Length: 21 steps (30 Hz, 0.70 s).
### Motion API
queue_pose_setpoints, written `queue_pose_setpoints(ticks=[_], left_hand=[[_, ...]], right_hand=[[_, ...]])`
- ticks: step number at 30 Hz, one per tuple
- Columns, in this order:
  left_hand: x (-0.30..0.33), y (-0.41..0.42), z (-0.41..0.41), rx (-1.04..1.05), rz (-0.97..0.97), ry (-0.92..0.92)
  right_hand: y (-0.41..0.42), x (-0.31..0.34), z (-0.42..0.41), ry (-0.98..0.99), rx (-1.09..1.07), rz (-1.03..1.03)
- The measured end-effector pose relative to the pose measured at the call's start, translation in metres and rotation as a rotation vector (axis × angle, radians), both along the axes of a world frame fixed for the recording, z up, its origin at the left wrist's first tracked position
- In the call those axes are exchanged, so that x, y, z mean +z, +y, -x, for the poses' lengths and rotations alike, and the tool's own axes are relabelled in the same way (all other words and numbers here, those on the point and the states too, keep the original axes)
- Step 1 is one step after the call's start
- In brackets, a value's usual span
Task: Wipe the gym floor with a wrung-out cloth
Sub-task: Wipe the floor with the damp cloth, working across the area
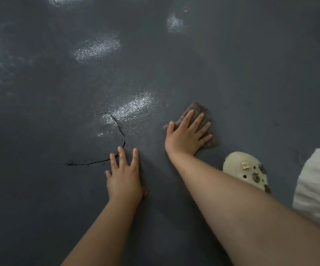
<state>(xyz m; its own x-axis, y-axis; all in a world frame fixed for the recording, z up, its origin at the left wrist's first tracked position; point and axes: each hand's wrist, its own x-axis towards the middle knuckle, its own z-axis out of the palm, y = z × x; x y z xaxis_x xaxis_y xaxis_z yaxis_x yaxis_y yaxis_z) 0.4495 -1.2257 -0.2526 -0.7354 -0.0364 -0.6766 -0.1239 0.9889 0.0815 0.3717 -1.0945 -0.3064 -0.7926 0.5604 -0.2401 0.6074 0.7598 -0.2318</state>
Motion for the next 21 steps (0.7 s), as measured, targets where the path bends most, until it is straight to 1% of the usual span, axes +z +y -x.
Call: queue_pose_setpoints(ticks=[3, 5, 7, 10, 12, 14, 16, 18, 21], left_hand=[[-0.001, 0.002, 0.001, 0.012, -0.006, -0.002], [-0.001, 0.001, 0.001, 0.017, -0.007, -0.010], [0.000, 0.001, 0.001, 0.020, -0.009, -0.021], [0.000, 0.002, 0.003, 0.022, -0.017, -0.032], [0.001, 0.001, 0.004, 0.019, -0.020, -0.048], [0.001, 0.001, 0.005, 0.020, -0.023, -0.063], [0.001, 0.001, 0.005, 0.021, -0.024, -0.065], [0.000, 0.000, 0.005, 0.023, -0.028, -0.063], [0.000, 0.000, 0.005, 0.025, -0.028, -0.065]], right_hand=[[0.006, 0.008, 0.044, -0.071, 0.068, 0.012], [0.005, 0.012, 0.058, -0.093, 0.134, 0.025], [-0.001, 0.016, 0.057, -0.083, 0.296, 0.010], [-0.018, 0.016, 0.030, -0.067, 0.620, 0.005], [-0.028, 0.016, 0.007, -0.058, 0.751, 0.014], [-0.033, 0.015, -0.012, -0.053, 0.772, 0.043], [-0.032, 0.014, -0.023, -0.060, 0.741, 0.060], [-0.031, 0.015, -0.025, -0.057, 0.720, 0.075], [-0.022, 0.016, -0.019, -0.074, 0.746, 0.088]])
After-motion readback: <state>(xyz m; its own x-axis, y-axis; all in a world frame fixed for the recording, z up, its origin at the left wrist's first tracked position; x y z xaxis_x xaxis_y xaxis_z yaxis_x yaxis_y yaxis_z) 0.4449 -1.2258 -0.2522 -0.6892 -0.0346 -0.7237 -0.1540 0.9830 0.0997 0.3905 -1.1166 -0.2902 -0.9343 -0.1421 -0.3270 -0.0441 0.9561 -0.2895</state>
